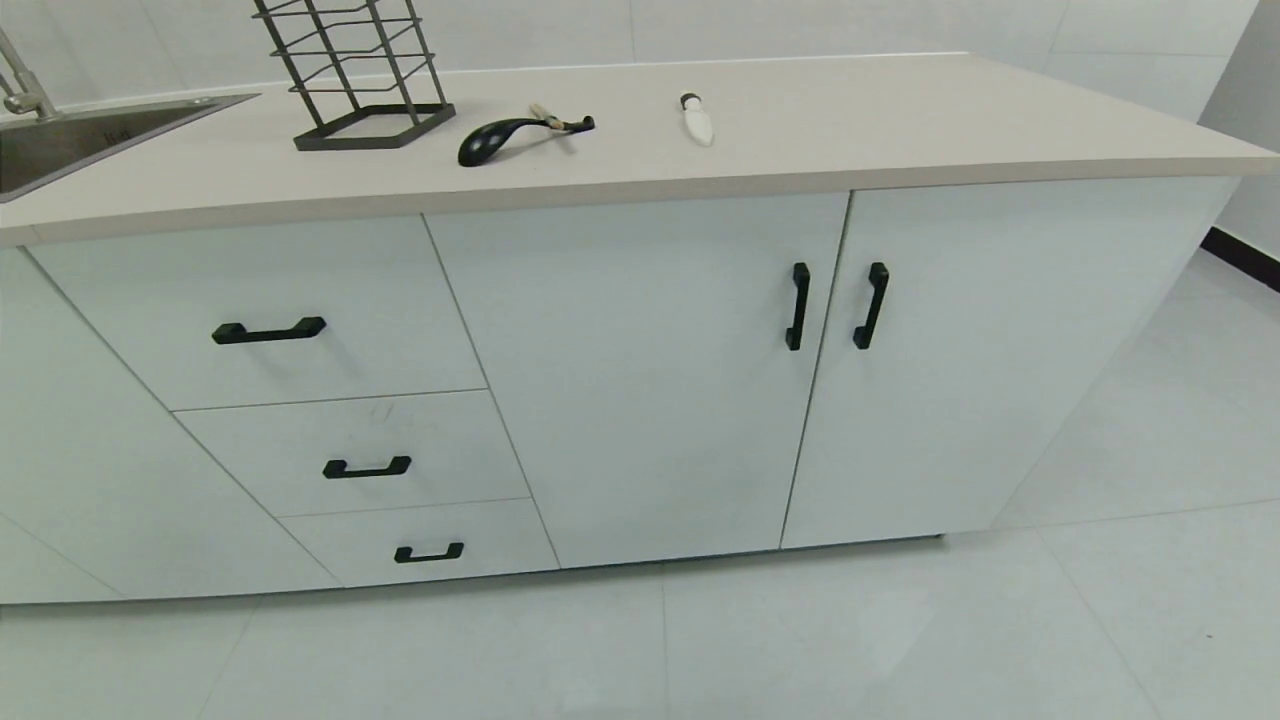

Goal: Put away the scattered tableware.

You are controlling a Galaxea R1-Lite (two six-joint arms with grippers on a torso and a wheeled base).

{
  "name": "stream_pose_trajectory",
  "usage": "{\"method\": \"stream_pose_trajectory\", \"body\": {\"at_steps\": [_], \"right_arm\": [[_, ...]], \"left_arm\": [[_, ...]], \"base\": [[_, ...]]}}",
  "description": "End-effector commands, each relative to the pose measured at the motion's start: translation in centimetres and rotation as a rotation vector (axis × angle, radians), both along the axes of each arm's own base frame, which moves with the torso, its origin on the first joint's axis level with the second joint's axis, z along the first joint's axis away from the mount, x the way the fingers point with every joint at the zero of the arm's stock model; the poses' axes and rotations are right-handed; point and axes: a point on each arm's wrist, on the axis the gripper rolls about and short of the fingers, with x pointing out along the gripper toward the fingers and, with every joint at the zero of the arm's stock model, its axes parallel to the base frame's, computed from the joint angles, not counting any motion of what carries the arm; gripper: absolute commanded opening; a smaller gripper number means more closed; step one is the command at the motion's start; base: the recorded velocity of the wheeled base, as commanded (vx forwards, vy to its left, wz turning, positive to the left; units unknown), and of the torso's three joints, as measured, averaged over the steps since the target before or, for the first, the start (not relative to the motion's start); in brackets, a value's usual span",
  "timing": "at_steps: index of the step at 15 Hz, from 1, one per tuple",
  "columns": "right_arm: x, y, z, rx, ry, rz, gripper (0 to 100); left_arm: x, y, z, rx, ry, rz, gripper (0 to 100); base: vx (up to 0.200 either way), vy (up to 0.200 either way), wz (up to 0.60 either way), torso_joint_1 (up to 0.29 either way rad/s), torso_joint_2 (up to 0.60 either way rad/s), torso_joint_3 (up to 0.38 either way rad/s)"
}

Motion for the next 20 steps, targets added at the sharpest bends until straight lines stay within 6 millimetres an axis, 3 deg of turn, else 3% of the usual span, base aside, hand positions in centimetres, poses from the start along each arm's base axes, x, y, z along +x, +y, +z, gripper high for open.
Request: {"method": "stream_pose_trajectory", "body": {"at_steps": [1,8,16,20], "right_arm": [[0.03,0.0,0.01,-0.002,0.003,0.0,0],[0.03,-0.01,0.0,-0.002,0.005,-0.003,0],[0.01,0.0,-0.01,0.0,0.003,-0.001,0],[0.01,0.0,-0.01,0.001,0.003,-0.001,0]], "left_arm": [[0.0,0.0,0.0,0.0,0.0,0.0,100],[0.0,0.0,0.0,0.0,0.0,0.002,100],[0.0,0.0,0.0,-0.003,0.0,0.002,100],[0.0,0.02,0.0,-0.017,-0.001,0.008,100]], "base": [[0.0,0.2,0.0,0.002,0.01,0.002],[0.0,0.029,0.51,-0.001,0.0,0.003],[0.0,0.0,0.0,0.0,0.0,0.0],[0.2,0.0,0.0,0.001,0.0,0.002]]}}
